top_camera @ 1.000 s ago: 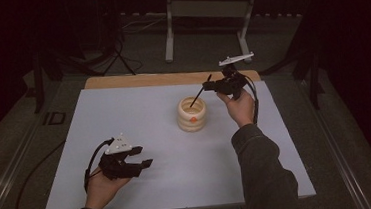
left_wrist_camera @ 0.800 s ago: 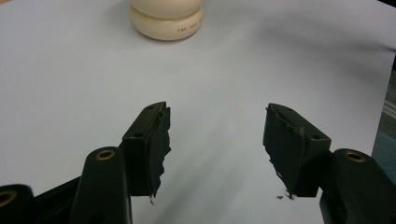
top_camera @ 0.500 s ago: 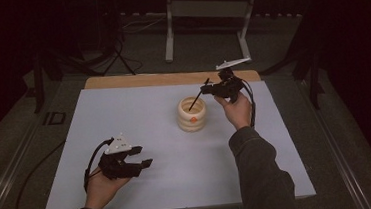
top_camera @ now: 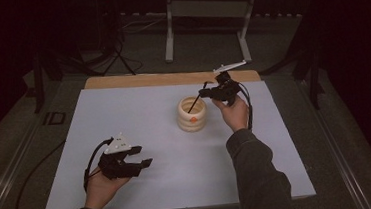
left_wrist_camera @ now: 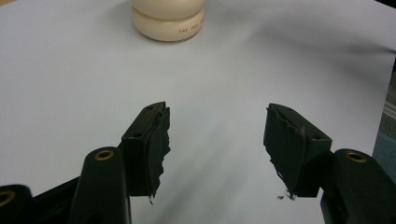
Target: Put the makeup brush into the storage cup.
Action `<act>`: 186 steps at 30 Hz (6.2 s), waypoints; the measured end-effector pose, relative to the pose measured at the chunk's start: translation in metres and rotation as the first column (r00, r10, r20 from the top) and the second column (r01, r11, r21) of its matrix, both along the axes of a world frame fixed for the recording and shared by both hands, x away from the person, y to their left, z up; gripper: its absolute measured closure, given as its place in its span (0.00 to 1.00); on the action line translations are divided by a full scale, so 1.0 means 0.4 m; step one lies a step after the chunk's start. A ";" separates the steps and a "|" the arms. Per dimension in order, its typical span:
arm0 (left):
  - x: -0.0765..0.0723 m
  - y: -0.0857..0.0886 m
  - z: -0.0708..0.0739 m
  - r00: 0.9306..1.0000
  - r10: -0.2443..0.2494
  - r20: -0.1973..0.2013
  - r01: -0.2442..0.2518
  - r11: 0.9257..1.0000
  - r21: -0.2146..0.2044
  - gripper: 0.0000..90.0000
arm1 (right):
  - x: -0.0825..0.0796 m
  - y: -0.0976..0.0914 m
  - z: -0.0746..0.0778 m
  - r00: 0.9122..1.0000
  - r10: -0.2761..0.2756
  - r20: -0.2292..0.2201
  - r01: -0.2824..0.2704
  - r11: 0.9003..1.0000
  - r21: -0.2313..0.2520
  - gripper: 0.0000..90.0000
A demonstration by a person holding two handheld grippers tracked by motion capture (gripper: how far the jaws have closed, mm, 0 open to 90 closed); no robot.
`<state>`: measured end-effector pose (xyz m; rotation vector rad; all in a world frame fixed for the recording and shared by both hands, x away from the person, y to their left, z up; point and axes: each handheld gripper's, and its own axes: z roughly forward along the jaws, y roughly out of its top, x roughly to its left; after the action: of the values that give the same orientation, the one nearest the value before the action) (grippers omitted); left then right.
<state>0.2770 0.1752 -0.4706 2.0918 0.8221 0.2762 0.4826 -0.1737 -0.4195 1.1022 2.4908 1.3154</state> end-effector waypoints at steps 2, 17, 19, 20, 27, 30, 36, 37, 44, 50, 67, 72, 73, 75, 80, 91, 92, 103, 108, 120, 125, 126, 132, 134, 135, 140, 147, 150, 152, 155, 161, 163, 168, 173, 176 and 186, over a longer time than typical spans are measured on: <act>0.000 0.001 0.000 1.000 -0.001 0.000 0.001 1.000 0.002 0.45 | 0.001 0.002 -0.005 1.000 -0.002 -0.005 0.002 1.000 -0.003 0.95; 0.000 0.003 0.001 1.000 0.005 0.002 -0.005 1.000 -0.002 0.45 | 0.001 0.018 -0.025 1.000 0.004 -0.013 -0.004 1.000 -0.004 0.95; 0.000 0.003 0.001 1.000 0.006 0.002 -0.006 1.000 -0.001 0.45 | 0.001 0.019 -0.029 1.000 0.004 -0.017 -0.004 1.000 -0.010 0.95; 0.000 0.003 0.001 1.000 0.006 0.002 -0.006 1.000 -0.002 0.45 | 0.001 0.020 -0.031 1.000 0.004 -0.019 -0.004 1.000 -0.008 0.95; 0.001 0.004 0.001 1.000 0.006 0.002 -0.006 1.000 -0.001 0.45 | 0.001 0.017 -0.053 1.000 -0.005 -0.031 0.005 1.000 -0.006 0.95; 0.001 0.003 0.000 1.000 0.005 0.002 -0.005 1.000 0.001 0.45 | 0.001 0.017 -0.061 0.999 -0.004 -0.040 0.003 1.000 -0.009 0.95; 0.000 0.002 0.001 1.000 0.005 0.002 -0.005 1.000 0.002 0.45 | 0.001 0.022 -0.066 0.999 0.002 -0.047 -0.003 1.000 -0.009 0.94; 0.000 0.002 0.001 1.000 0.005 0.002 -0.005 1.000 0.001 0.45 | 0.001 0.023 -0.066 0.999 0.000 -0.047 -0.001 1.000 -0.009 0.94; 0.001 0.004 0.001 1.000 0.005 0.003 -0.005 1.000 0.001 0.45 | 0.001 0.021 -0.067 0.999 -0.015 -0.050 0.014 1.000 -0.026 0.87; 0.001 0.002 0.001 1.000 0.005 0.002 -0.005 1.000 0.002 0.45 | -0.002 0.015 -0.069 0.998 -0.031 -0.052 0.029 0.999 -0.032 0.81; 0.002 -0.002 0.000 1.000 0.002 0.002 -0.002 1.000 0.004 0.45 | -0.023 -0.033 -0.063 0.997 -0.074 -0.033 0.075 0.997 0.032 0.60; 0.002 -0.002 0.001 1.000 0.004 0.002 -0.004 1.000 0.006 0.44 | -0.037 -0.046 -0.057 0.997 -0.079 -0.020 0.079 0.996 0.047 0.53; 0.002 -0.003 0.001 1.000 0.004 0.004 -0.004 1.000 0.006 0.44 | -0.040 -0.048 -0.055 0.997 -0.077 -0.022 0.079 0.995 0.054 0.52; 0.002 -0.004 0.001 1.000 0.003 0.003 -0.003 1.000 0.008 0.43 | -0.046 -0.052 -0.051 0.997 -0.073 -0.015 0.074 0.996 0.058 0.49; 0.003 -0.006 -0.002 1.000 0.007 -0.001 -0.007 1.000 0.013 0.42 | -0.063 -0.064 -0.040 0.998 -0.070 0.002 0.069 0.995 0.078 0.43; 0.005 -0.007 -0.004 1.000 0.011 -0.003 -0.011 1.000 0.020 0.41 | -0.092 -0.083 -0.029 0.998 -0.059 0.013 0.057 0.993 0.101 0.36; 0.005 -0.007 -0.004 1.000 0.011 -0.003 -0.011 1.000 0.020 0.41 | -0.096 -0.084 -0.029 0.998 -0.055 0.016 0.053 0.994 0.099 0.35; 0.005 -0.003 -0.005 1.000 0.022 -0.006 -0.022 1.000 0.017 0.40 | -0.121 -0.094 -0.026 0.999 -0.041 0.031 0.038 0.994 0.102 0.33; 0.005 -0.001 -0.004 1.000 0.026 -0.004 -0.026 1.000 0.014 0.39 | -0.132 -0.100 -0.026 0.999 -0.036 0.037 0.032 0.994 0.101 0.33; 0.005 0.000 -0.005 0.999 0.031 -0.005 -0.031 0.999 0.018 0.39 | -0.160 -0.120 -0.024 0.999 -0.029 0.046 0.024 0.995 0.100 0.32; 0.006 0.004 -0.006 0.999 0.037 -0.008 -0.037 0.999 0.015 0.39 | -0.169 -0.125 -0.028 0.999 -0.023 0.045 0.018 0.994 0.104 0.32; 0.006 0.005 -0.006 0.999 0.038 -0.007 -0.038 0.999 0.016 0.39 | -0.171 -0.126 -0.030 0.999 -0.021 0.045 0.017 0.995 0.102 0.32; 0.006 0.007 -0.007 0.999 0.040 -0.005 -0.040 0.999 0.022 0.39 | -0.185 -0.135 -0.038 0.999 -0.015 0.044 0.011 0.995 0.103 0.31; 0.006 0.008 -0.007 0.999 0.043 -0.008 -0.043 0.999 0.020 0.39 | -0.191 -0.140 -0.040 0.999 -0.015 0.048 0.010 0.994 0.106 0.31; 0.007 0.009 -0.008 0.999 0.045 -0.009 -0.045 0.999 0.019 0.39 | -0.194 -0.143 -0.041 0.999 -0.015 0.050 0.010 0.994 0.106 0.31; 0.008 0.015 -0.008 0.999 0.052 -0.007 -0.052 0.999 0.017 0.39 | -0.209 -0.157 -0.050 0.999 -0.017 0.049 0.011 0.993 0.117 0.31; 0.007 0.021 -0.005 0.998 0.059 -0.005 -0.058 0.998 0.012 0.39 | -0.230 -0.179 -0.074 0.999 -0.020 0.047 0.014 0.992 0.125 0.31; 0.007 0.022 -0.005 0.998 0.062 -0.004 -0.062 0.998 0.011 0.39 | -0.235 -0.190 -0.084 0.999 -0.025 0.041 0.020 0.992 0.125 0.31; 0.007 0.022 -0.006 0.998 0.062 -0.005 -0.062 0.998 0.012 0.38 | -0.240 -0.197 -0.091 0.999 -0.029 0.038 0.024 0.992 0.123 0.31; 0.008 0.021 -0.007 0.998 0.062 -0.006 -0.062 0.998 0.016 0.38 | -0.248 -0.207 -0.101 0.999 -0.033 0.034 0.029 0.992 0.121 0.31; 0.007 0.021 -0.007 0.998 0.064 -0.005 -0.064 0.998 0.015 0.38 | -0.262 -0.223 -0.116 0.999 -0.040 0.028 0.036 0.993 0.114 0.31; 0.007 0.022 -0.006 0.998 0.065 -0.006 -0.065 0.998 0.013 0.38 | -0.267 -0.228 -0.123 0.999 -0.041 0.024 0.038 0.993 0.114 0.31; 0.007 0.019 -0.009 0.998 0.067 -0.007 -0.067 0.998 0.016 0.37 | -0.279 -0.236 -0.134 0.999 -0.041 0.020 0.039 0.994 0.107 0.31; 0.007 0.020 -0.009 0.998 0.066 -0.007 -0.065 0.998 0.018 0.37 | -0.291 -0.243 -0.141 0.999 -0.042 0.021 0.039 0.993 0.110 0.31; 0.006 0.020 -0.009 0.998 0.064 -0.006 -0.064 0.998 0.018 0.37 | -0.299 -0.246 -0.144 0.999 -0.041 0.021 0.039 0.993 0.110 0.31; 0.005 0.022 -0.010 0.998 0.069 -0.006 -0.069 0.997 0.016 0.37 | -0.323 -0.253 -0.157 0.999 -0.034 0.020 0.032 0.993 0.113 0.31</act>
<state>0.2790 0.1839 -0.4747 2.0820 0.8998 0.3143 0.3532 -0.2749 -0.4823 1.1403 2.3983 1.4668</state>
